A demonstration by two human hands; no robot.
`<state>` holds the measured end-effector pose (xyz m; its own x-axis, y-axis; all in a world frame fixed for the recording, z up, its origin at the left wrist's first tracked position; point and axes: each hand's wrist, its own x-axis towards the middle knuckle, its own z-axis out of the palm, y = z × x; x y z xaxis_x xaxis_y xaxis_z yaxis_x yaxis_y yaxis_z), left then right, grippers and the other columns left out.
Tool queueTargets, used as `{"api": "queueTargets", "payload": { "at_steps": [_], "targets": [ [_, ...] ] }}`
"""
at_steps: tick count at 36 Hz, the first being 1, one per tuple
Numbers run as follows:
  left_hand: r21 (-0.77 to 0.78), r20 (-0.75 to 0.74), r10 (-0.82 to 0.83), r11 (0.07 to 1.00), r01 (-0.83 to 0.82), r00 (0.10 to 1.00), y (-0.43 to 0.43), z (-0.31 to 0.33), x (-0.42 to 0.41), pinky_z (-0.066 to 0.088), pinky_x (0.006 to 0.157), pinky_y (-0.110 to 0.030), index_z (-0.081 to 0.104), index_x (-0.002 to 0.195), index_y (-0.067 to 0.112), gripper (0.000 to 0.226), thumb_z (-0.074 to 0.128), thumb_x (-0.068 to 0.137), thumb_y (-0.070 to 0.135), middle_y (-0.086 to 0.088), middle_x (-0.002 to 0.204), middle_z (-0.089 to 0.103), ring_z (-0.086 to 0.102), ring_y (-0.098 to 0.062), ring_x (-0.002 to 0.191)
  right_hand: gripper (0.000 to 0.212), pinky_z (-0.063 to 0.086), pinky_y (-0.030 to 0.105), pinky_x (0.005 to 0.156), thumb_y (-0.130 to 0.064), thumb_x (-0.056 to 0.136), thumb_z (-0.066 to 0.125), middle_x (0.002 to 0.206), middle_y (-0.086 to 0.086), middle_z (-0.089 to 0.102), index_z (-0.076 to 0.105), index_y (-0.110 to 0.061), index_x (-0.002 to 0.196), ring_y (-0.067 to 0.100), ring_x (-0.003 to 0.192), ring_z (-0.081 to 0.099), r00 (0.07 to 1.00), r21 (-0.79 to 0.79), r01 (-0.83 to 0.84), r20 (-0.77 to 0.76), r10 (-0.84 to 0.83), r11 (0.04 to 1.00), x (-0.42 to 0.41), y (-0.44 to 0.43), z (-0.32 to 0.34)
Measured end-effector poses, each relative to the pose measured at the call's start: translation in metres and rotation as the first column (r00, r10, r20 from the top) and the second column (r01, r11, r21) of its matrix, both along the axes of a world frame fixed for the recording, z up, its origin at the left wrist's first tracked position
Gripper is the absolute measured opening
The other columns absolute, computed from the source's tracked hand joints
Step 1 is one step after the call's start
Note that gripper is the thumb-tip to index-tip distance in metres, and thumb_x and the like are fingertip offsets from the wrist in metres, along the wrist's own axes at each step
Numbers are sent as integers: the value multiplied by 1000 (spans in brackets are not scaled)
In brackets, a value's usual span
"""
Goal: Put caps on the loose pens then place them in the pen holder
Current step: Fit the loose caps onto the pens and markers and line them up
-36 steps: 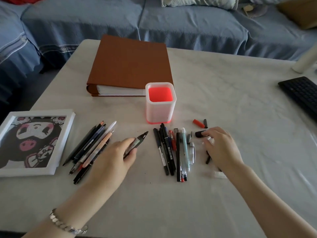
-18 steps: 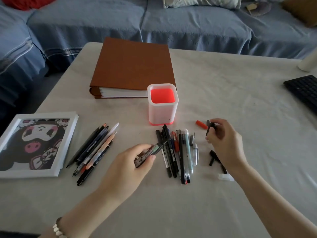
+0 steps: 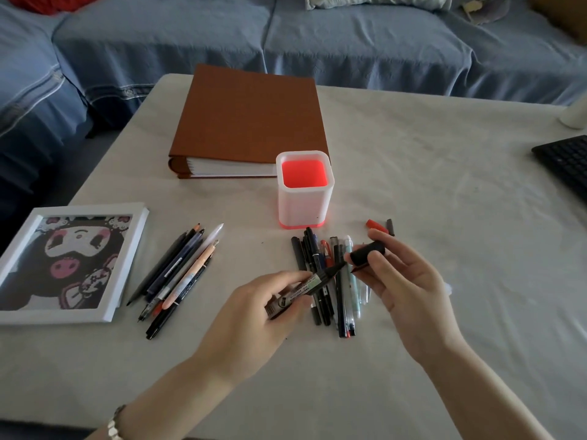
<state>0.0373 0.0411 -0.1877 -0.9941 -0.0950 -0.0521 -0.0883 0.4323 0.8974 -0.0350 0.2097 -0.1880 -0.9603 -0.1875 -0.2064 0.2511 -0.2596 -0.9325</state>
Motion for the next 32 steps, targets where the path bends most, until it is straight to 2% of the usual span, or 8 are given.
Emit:
{"api": "queueTargets", "payload": {
  "at_steps": [4,7,13,18,22,26,29,32],
  "targets": [
    [-19,-7,-18,1000,18,1000,1,0,1,40,59,-8,60,93,45,26,63,83,21,31,74,60,54,8,62,26,55,19,73,2,83,52,84,2,75,65,-16,97,12,84,70,997,61,-68,-22,69,996,5,-3,-1],
    [-40,-29,-30,999,29,999,1,1,1,41,58,-12,63,91,39,14,64,80,29,23,75,62,55,0,64,25,54,19,74,1,82,57,88,3,75,67,-18,94,14,85,70,986,181,-140,-62,153,973,9,-4,0],
    [-20,-43,-1,1000,0,999,2,3,2,35,52,-10,66,80,35,10,67,71,39,19,65,61,49,-1,56,24,49,9,62,1,79,60,73,-8,75,68,-20,87,1,65,66,980,236,-120,-127,153,964,13,-4,3],
    [134,33,19,991,-23,999,3,5,-4,32,47,-19,71,78,32,9,69,71,36,-5,61,62,39,-6,48,25,51,11,68,2,80,57,76,-6,75,67,-18,90,5,74,69,976,208,-77,-183,116,975,15,-7,0],
    [387,225,3,917,-92,974,1,9,-8,25,35,-14,70,72,18,8,67,73,25,-1,55,60,34,-10,36,19,52,13,71,-9,76,58,77,-6,75,65,-18,91,7,76,69,970,215,-78,-210,124,973,17,-9,-2],
    [460,353,2,871,-175,936,5,5,-8,22,35,-13,67,73,11,12,63,81,19,-4,58,61,33,-10,34,30,53,15,71,1,84,55,76,-4,74,62,-25,95,8,75,68,969,258,-99,-196,153,961,17,-15,-10],
    [323,241,6,943,-86,970,2,3,-9,33,40,-18,67,76,15,20,58,83,31,-9,63,65,45,-10,39,42,54,25,76,2,82,59,74,3,69,55,-35,102,12,74,65,968,262,-135,-173,184,956,20,-26,-14],
    [-80,69,60,995,-54,996,-12,-6,-9,45,61,-30,67,82,12,42,47,87,49,-12,75,67,59,-14,61,41,55,24,76,3,84,55,80,3,66,51,-27,111,11,76,64,989,207,-73,-114,98,976,13,-30,-18]
  ]
}}
